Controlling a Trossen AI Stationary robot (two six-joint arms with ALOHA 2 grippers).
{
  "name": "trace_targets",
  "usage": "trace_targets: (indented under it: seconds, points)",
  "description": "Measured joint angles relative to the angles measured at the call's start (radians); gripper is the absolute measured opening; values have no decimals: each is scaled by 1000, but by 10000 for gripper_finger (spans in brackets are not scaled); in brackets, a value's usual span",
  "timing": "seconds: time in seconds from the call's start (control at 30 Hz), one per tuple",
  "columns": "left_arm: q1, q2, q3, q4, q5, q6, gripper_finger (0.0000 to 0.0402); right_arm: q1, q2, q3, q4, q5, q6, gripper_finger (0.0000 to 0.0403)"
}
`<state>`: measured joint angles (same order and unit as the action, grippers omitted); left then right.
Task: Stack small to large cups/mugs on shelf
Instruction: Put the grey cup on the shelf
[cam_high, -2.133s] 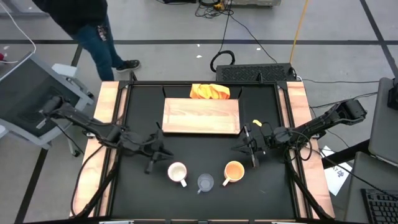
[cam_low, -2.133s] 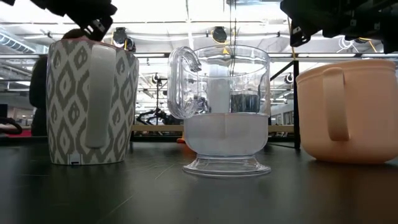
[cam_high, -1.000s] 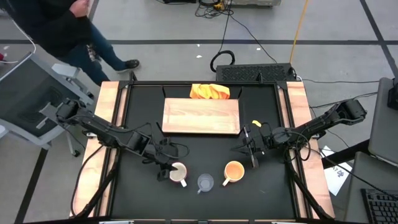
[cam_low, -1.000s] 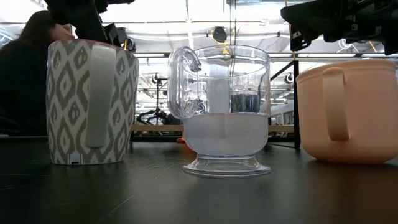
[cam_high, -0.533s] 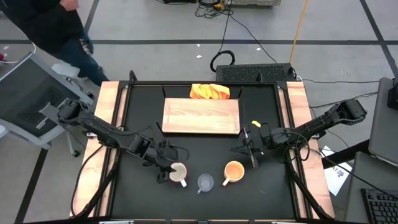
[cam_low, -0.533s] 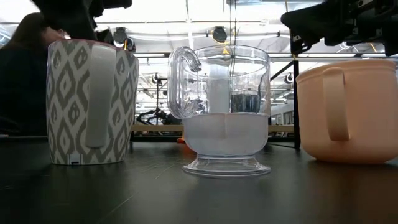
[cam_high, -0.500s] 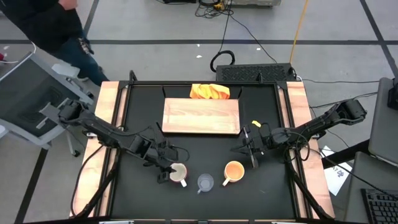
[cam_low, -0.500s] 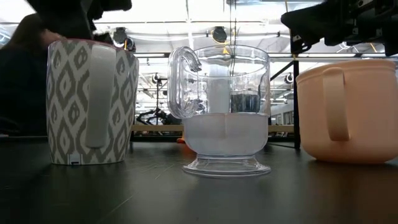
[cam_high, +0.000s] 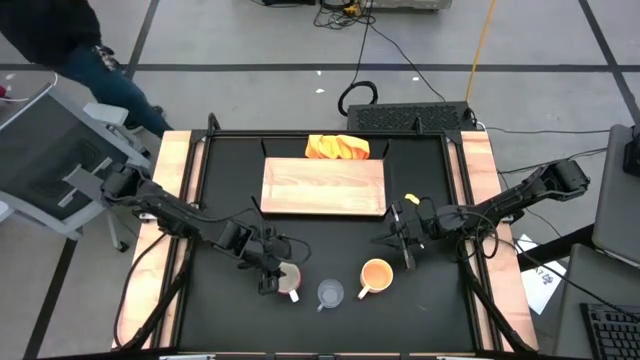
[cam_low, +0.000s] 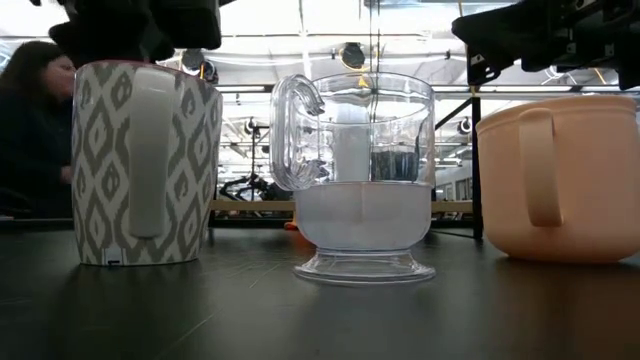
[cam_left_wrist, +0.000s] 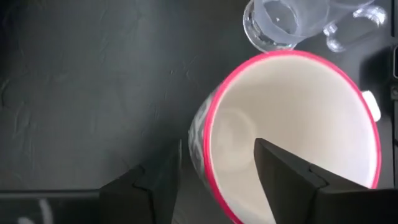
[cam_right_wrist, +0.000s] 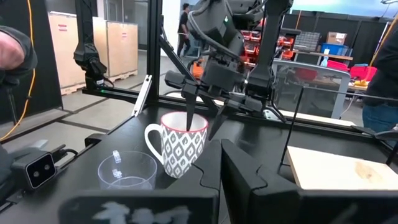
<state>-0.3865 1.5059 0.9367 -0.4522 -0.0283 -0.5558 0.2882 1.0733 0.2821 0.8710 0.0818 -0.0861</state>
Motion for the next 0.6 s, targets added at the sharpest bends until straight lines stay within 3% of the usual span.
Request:
trace_targets:
  seconds: [0.33,0.6]
  points:
    - [40,0,0,39,22,38,24,0,0,0,0,0,-4,0]
    - [40,0,8,30,14,67,17,0,0,0,0,0,-4,0]
